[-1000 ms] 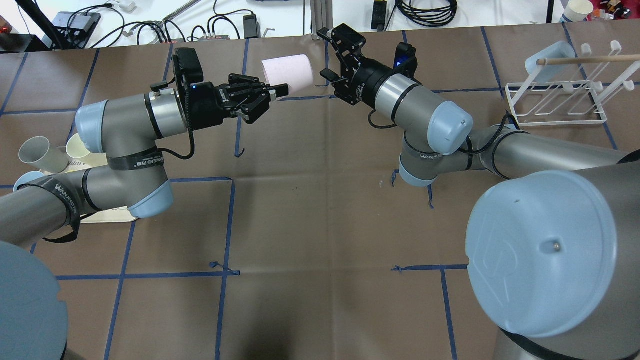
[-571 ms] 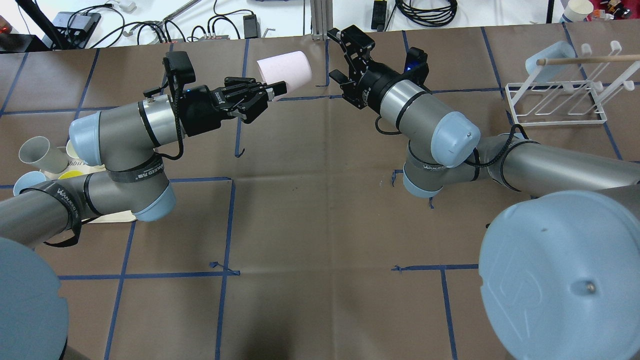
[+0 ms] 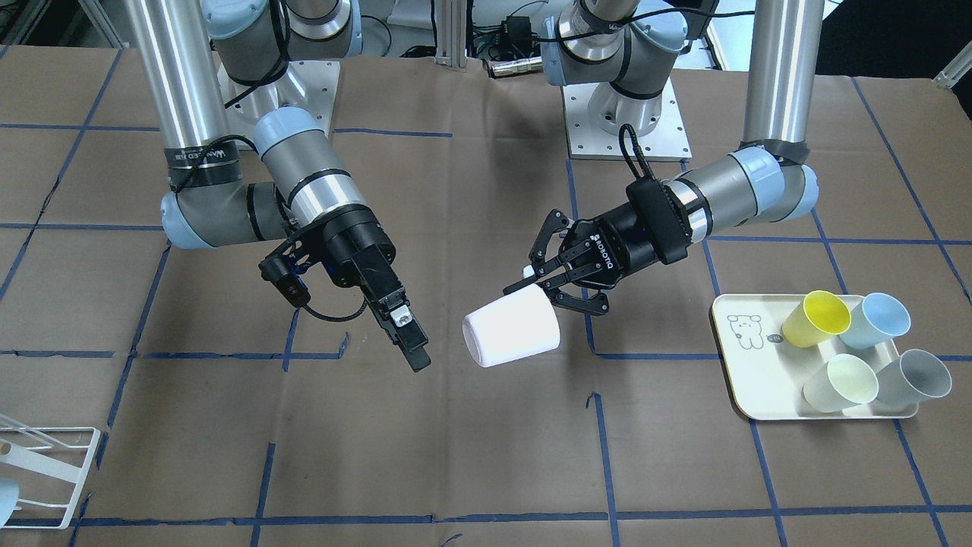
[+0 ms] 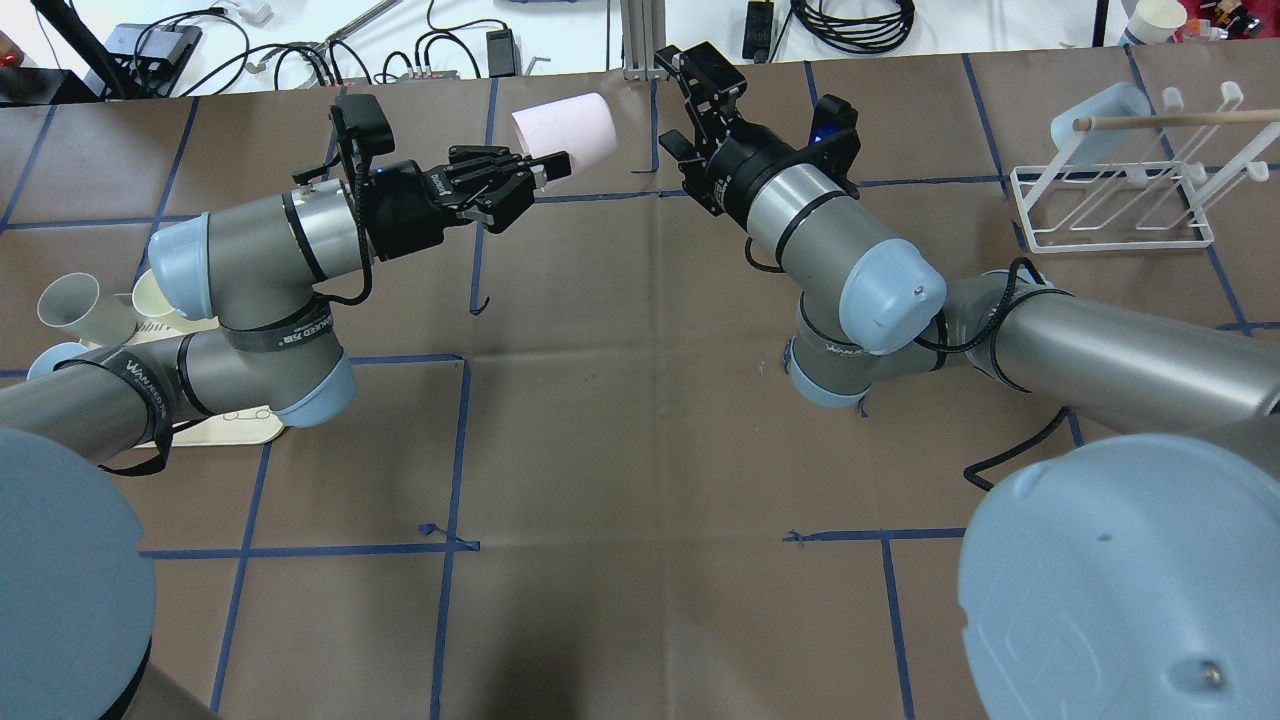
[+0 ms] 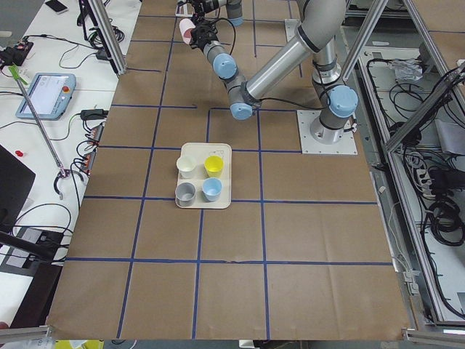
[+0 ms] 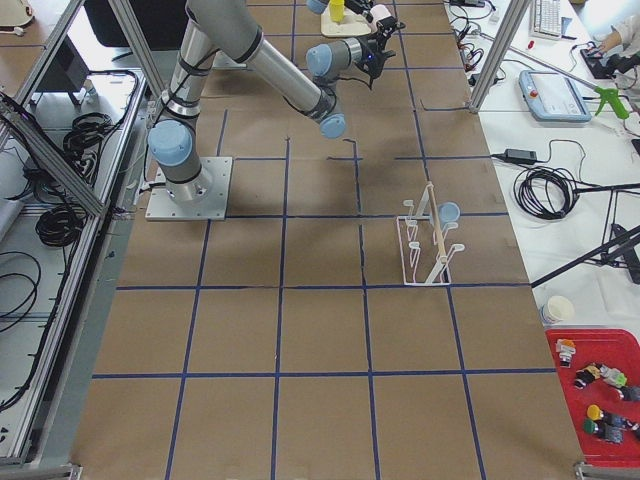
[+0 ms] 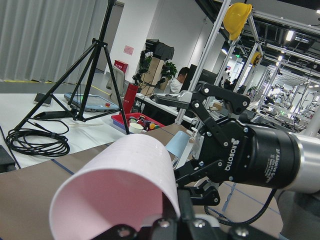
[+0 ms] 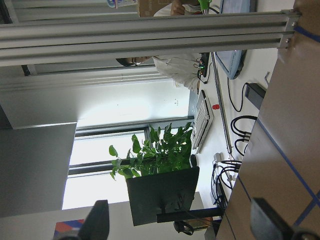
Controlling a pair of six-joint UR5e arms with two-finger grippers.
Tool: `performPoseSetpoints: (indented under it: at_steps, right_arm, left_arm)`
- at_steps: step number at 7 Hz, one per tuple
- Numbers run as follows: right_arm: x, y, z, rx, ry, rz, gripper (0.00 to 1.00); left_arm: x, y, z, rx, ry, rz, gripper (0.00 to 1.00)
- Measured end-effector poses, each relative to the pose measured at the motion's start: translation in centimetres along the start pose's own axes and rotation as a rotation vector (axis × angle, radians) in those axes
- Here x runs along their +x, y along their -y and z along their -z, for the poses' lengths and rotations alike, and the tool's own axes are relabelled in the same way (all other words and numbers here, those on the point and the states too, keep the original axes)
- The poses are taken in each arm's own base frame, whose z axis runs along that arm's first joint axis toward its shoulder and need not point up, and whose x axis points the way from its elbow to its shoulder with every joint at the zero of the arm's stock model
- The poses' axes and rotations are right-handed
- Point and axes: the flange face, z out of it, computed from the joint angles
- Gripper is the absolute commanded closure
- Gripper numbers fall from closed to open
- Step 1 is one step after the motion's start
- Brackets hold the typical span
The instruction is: Transfer IKEA cup to right arm and place on rack
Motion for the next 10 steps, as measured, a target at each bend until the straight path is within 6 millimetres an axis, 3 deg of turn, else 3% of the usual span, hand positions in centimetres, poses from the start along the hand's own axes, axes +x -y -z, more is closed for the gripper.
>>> performPoseSetpoints:
  at_steps: [5, 10]
  right_arm:
    - [1.0, -3.2, -0.5, 0.001, -0.017, 0.0, 0.0]
    - [0.8, -4.8, -0.8, -0.005, -0.016, 0.004, 0.0]
  left_arm:
    - [0.5, -0.1, -1.0, -0.011, 0.005, -0.001, 1.0]
    - [0.7, 0.1, -1.0, -0.009, 0.004, 0.013, 1.0]
